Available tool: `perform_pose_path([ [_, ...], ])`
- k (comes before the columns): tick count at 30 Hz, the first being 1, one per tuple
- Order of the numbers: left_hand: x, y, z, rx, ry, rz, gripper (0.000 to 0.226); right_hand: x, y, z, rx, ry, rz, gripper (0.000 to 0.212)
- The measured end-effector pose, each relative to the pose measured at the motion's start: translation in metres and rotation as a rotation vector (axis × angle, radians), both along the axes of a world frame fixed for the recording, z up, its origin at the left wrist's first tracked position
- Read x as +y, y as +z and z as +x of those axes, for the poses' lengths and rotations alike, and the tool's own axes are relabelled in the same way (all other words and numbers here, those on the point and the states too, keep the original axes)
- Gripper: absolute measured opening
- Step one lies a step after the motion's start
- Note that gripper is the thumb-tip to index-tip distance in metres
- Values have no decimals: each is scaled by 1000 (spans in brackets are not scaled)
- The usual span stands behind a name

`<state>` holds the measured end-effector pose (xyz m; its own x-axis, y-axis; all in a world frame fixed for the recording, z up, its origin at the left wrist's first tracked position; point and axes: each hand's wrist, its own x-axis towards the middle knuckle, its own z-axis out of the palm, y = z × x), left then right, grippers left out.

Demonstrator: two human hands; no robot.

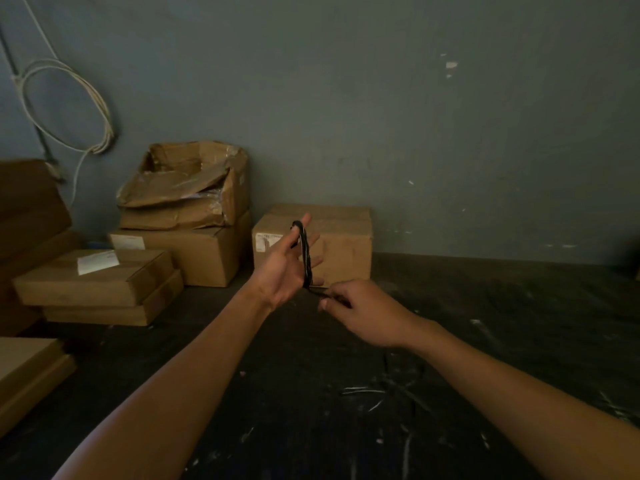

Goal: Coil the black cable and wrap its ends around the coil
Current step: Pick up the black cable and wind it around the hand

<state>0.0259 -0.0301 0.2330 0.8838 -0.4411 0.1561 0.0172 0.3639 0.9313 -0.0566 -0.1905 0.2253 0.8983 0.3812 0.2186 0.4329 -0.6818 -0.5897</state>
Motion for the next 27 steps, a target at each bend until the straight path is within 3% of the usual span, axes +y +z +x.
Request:
perform_pose_path([
  [12,7,-26,-22,41,-241,317,37,-36,65,16,-202,-121,-297,14],
  [16,5,-31,-26,98,-324,364,46,-41,76,21,-227,-144,-300,17],
  [24,3,-27,-33,137,-410,397,37,-46,87,19,-255,-103,-326,20],
  [27,3,-23,-36,121,-537,408,40,-50,86,21,-244,-83,-317,19],
])
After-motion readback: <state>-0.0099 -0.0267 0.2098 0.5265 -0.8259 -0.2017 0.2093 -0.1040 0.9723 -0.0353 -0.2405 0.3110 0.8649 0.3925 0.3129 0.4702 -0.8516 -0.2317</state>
